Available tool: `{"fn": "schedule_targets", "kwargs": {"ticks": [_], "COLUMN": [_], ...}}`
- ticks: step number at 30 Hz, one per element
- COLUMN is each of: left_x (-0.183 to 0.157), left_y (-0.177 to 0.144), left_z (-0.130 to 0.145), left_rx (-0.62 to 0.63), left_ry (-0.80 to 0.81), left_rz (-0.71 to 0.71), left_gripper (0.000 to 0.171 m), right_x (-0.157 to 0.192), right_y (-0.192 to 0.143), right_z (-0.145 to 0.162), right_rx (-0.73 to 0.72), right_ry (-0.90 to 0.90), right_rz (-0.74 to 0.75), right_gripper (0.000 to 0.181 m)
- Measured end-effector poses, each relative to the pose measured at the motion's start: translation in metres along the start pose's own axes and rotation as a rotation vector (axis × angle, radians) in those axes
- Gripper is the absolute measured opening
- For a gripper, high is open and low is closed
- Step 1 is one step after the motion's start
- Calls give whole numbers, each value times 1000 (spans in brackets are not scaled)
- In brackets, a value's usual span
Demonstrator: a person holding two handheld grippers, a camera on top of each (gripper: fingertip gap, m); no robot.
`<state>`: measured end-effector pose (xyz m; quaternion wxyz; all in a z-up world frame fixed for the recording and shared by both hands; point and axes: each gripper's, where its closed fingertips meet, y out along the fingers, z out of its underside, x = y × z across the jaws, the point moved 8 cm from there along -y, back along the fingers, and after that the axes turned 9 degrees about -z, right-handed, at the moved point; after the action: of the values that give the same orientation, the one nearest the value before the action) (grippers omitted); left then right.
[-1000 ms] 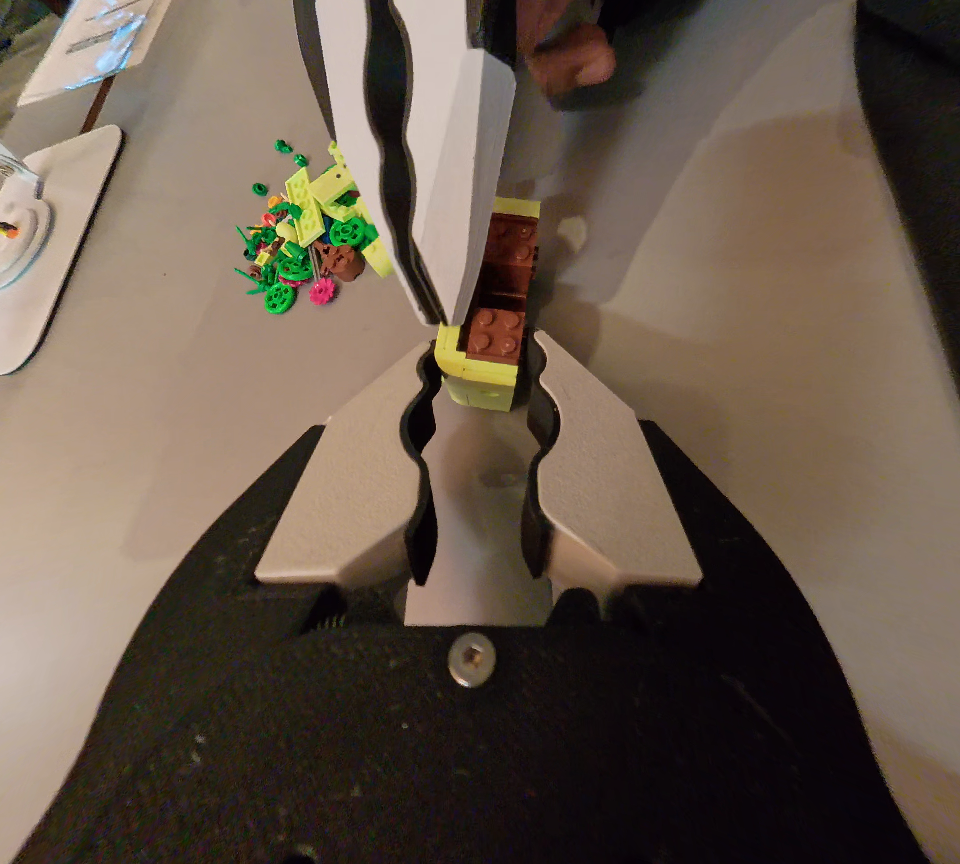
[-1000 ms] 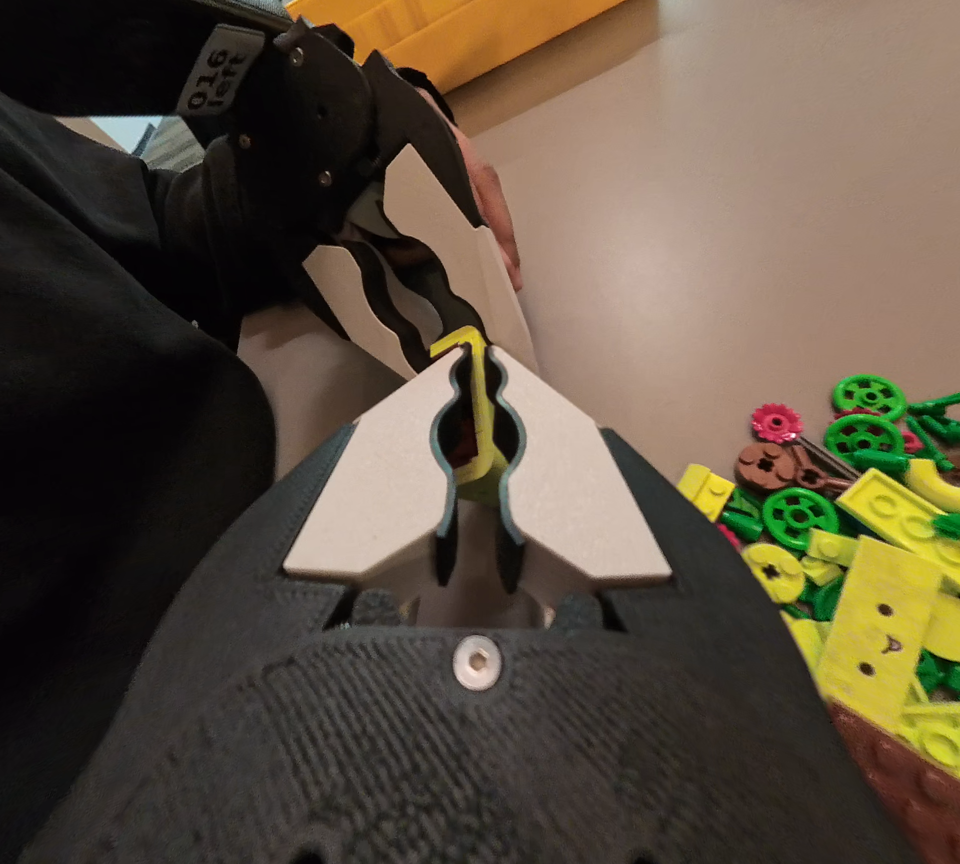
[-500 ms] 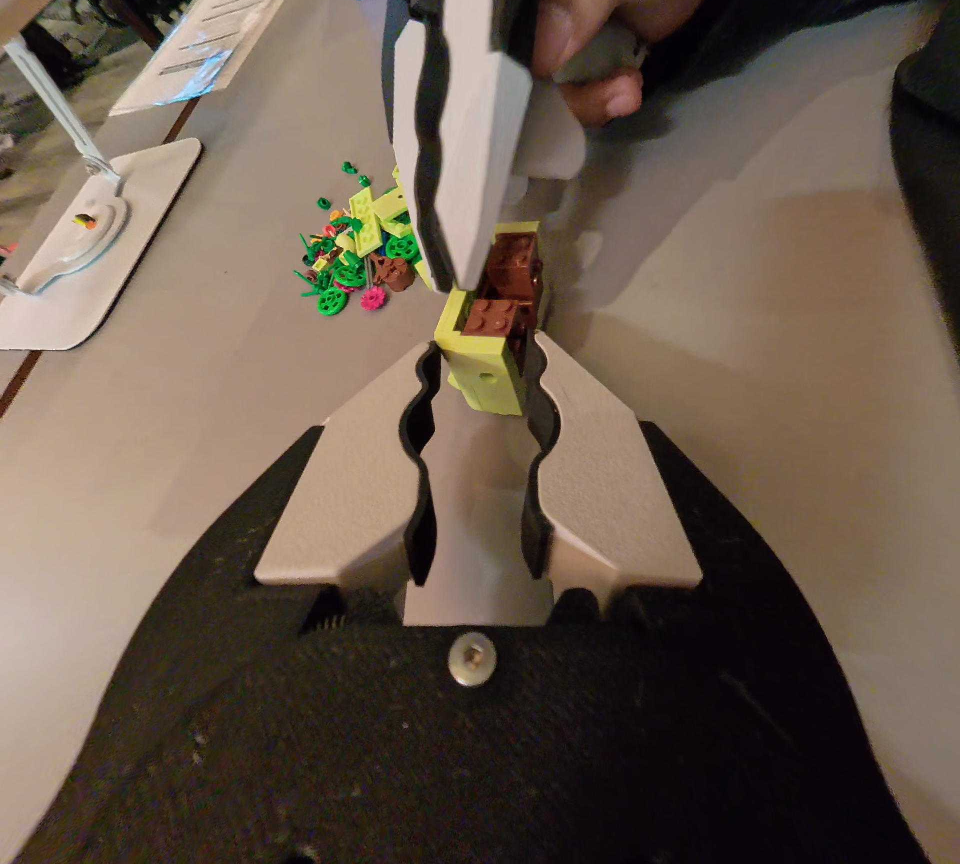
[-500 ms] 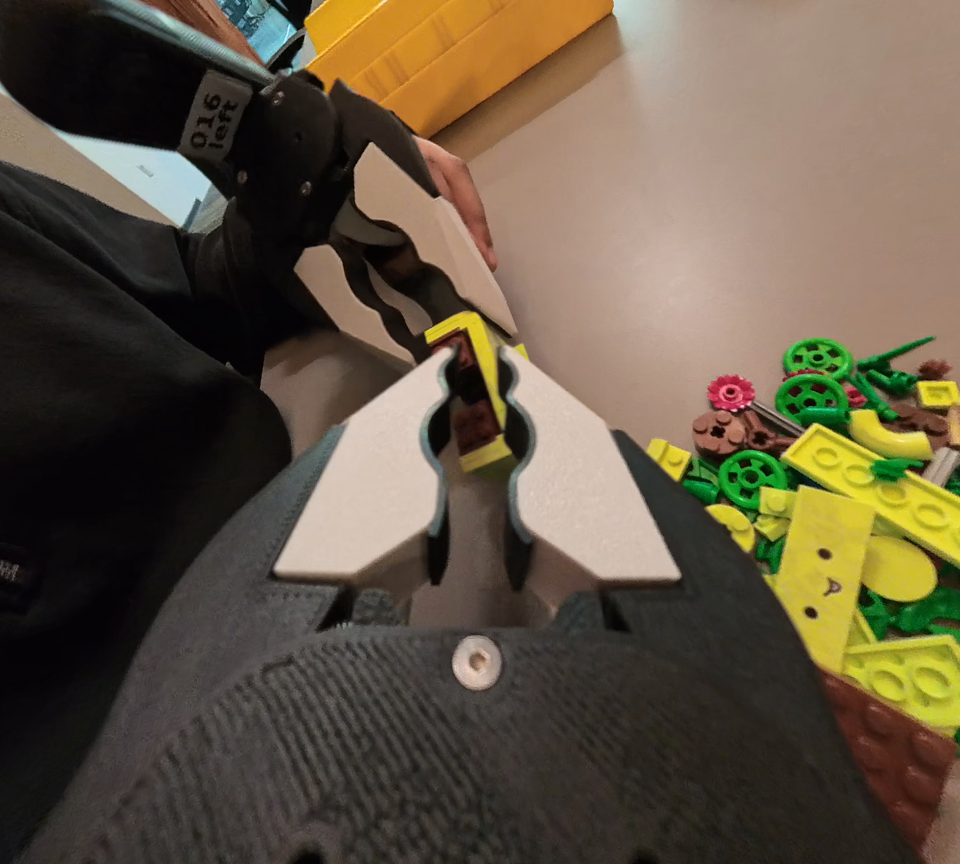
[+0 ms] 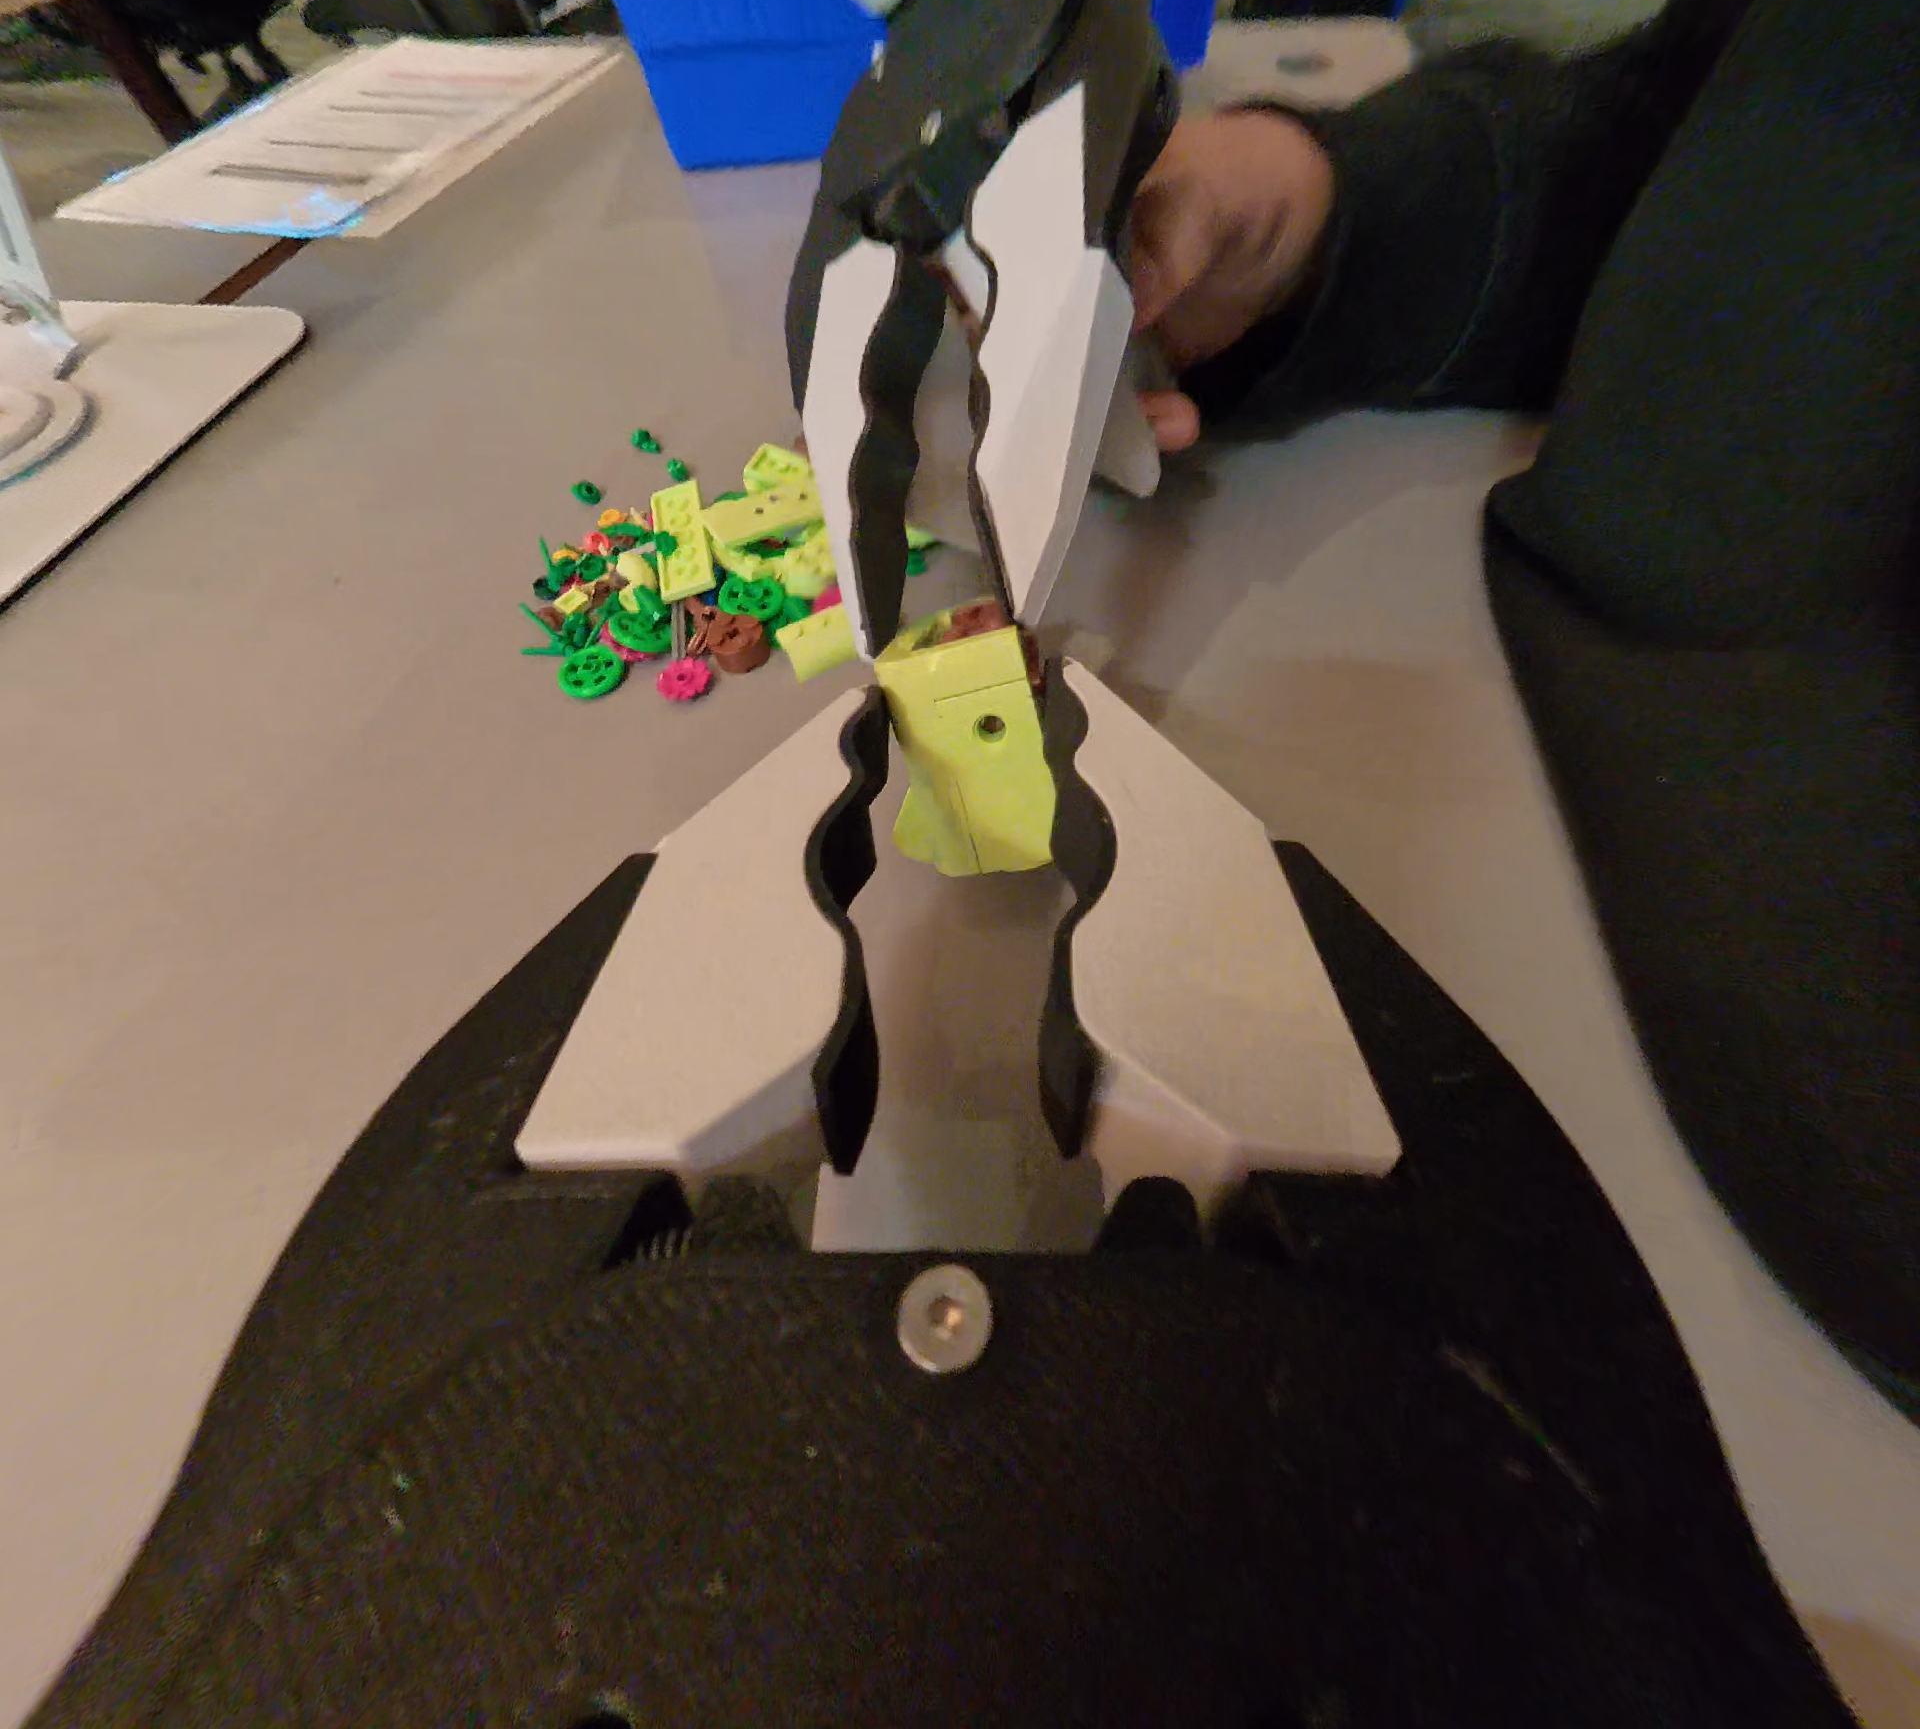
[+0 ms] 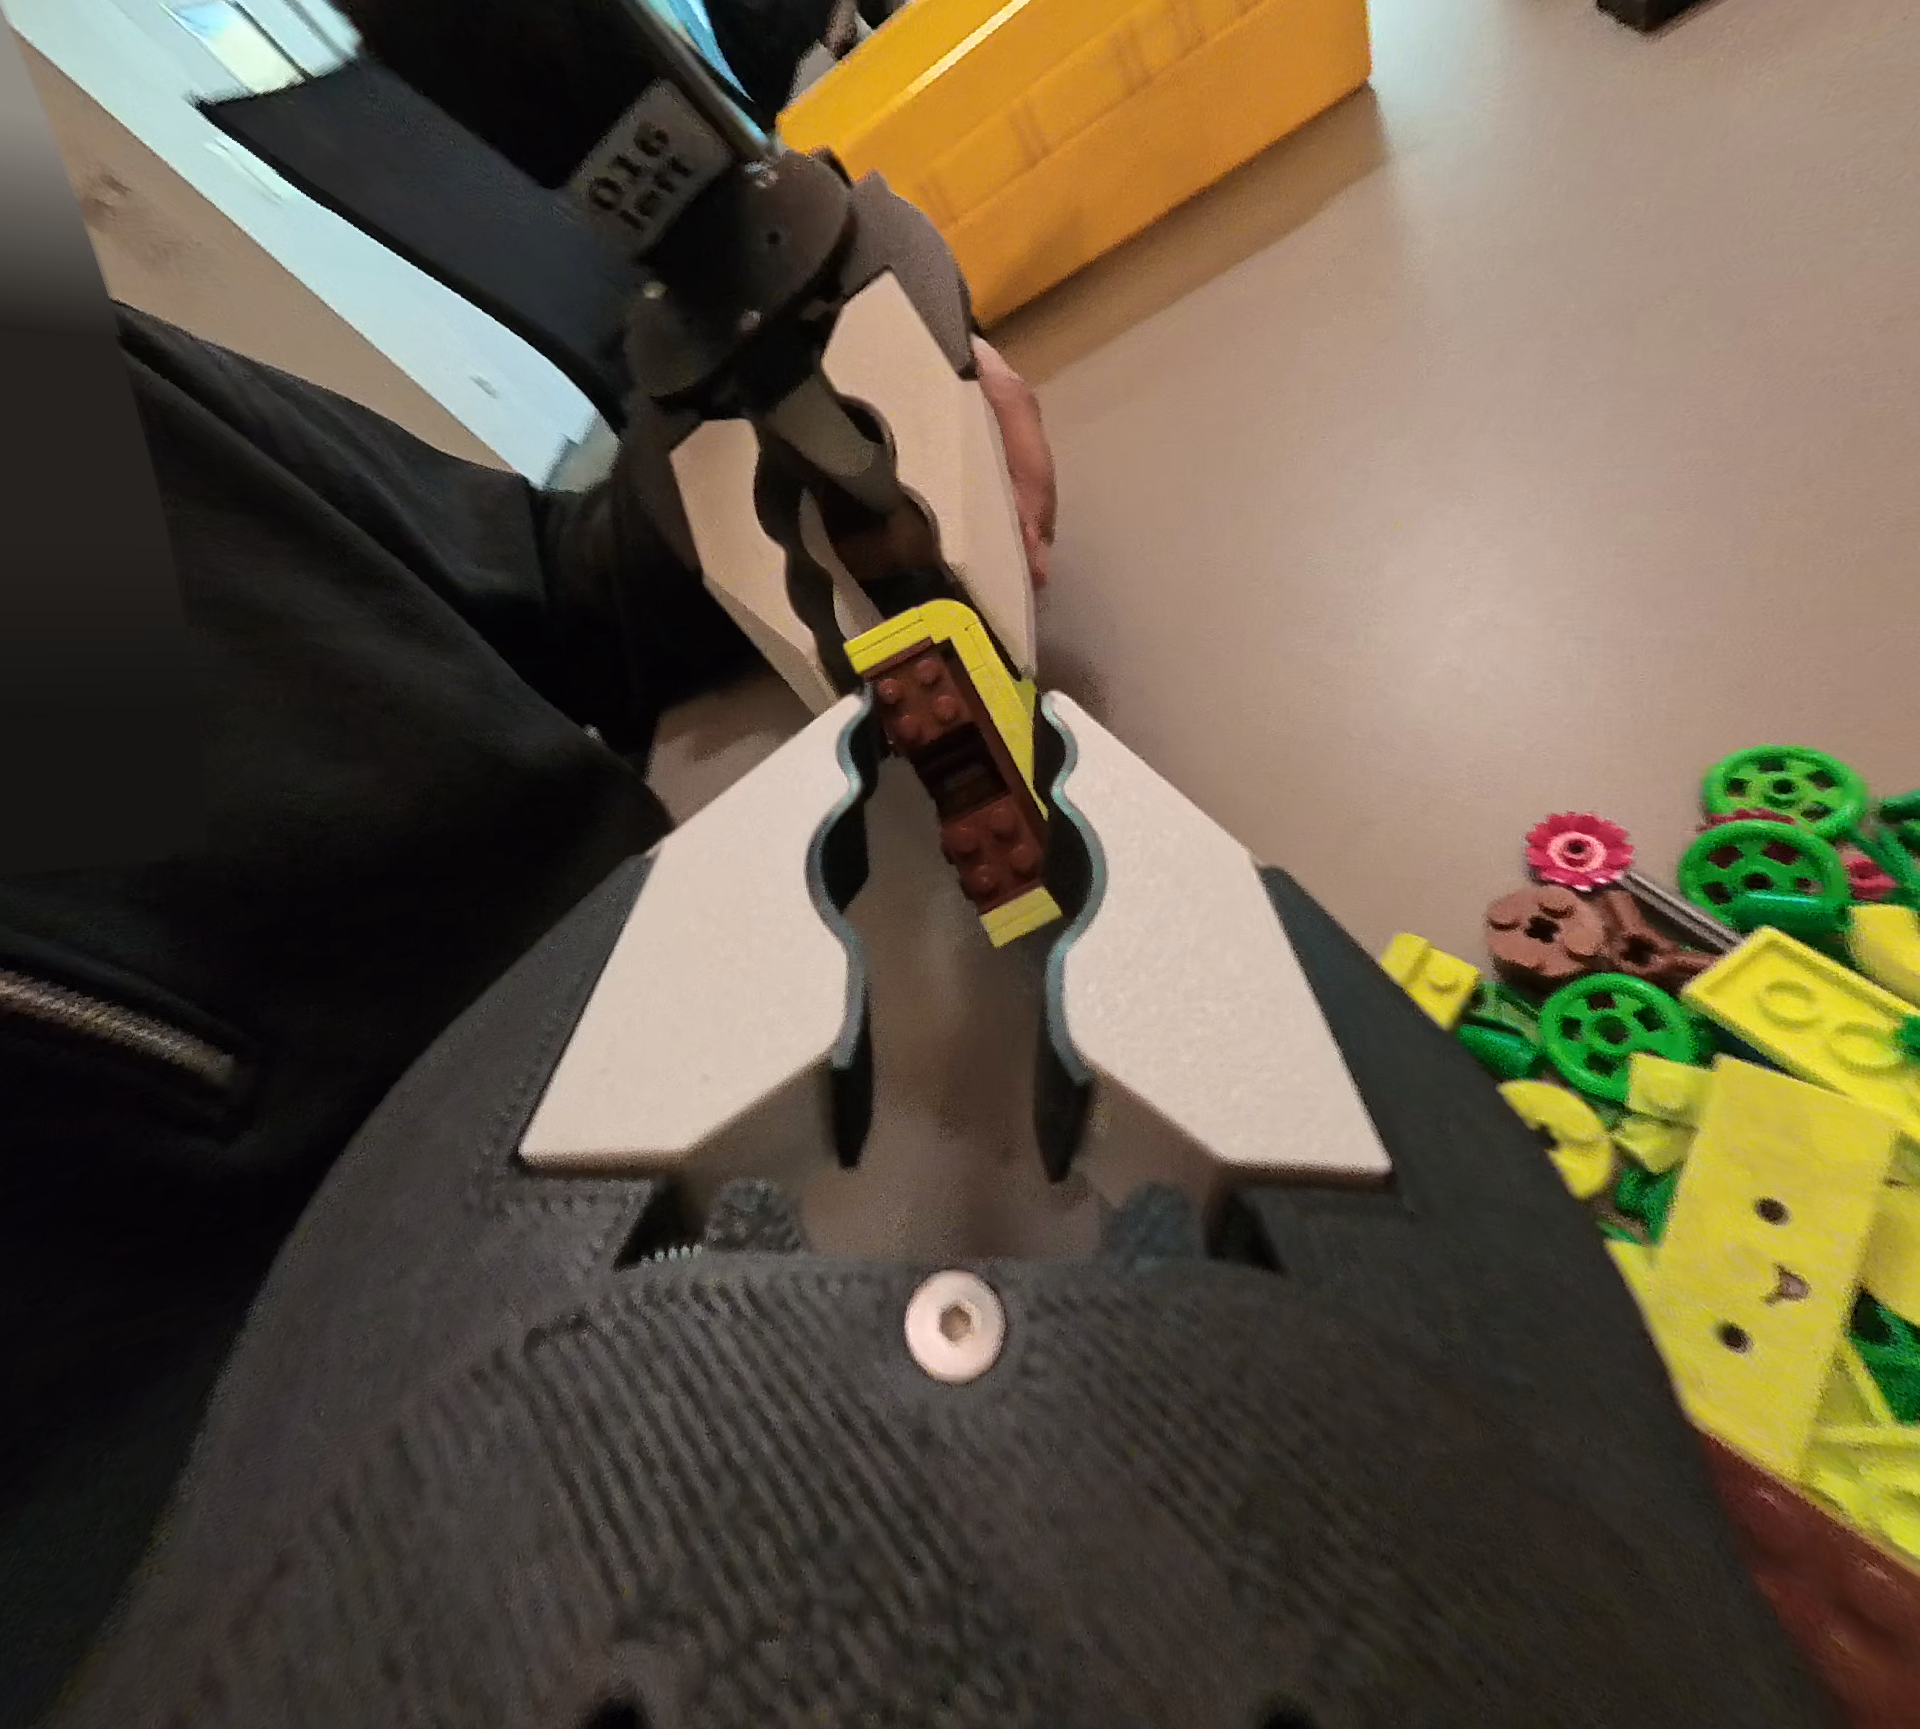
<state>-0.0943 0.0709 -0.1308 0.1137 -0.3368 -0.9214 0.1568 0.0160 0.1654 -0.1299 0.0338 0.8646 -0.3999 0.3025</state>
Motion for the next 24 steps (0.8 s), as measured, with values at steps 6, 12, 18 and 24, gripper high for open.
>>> {"fn": "schedule_targets", "kwargs": {"ticks": [6,12,18,24], "left_x": [1,0,-2,-3], "left_y": [-2,0,1,1], "left_z": [-4,0,-1,0], "left_rx": [-18,36,43,18], "left_ry": [-42,-25,-14,16], "left_rz": [26,26,32,4], "left_gripper": [26,26,27,27], "right_x": [1,4,17,16], "right_y": [3,6,7,7], "right_z": [2,3,0,2], "right_rx": [-3,55,62,57], "right_ry": [21,-134,-409,-331], "right_rz": [-58,17,125,32], "right_gripper": [37,37,34,12]}}
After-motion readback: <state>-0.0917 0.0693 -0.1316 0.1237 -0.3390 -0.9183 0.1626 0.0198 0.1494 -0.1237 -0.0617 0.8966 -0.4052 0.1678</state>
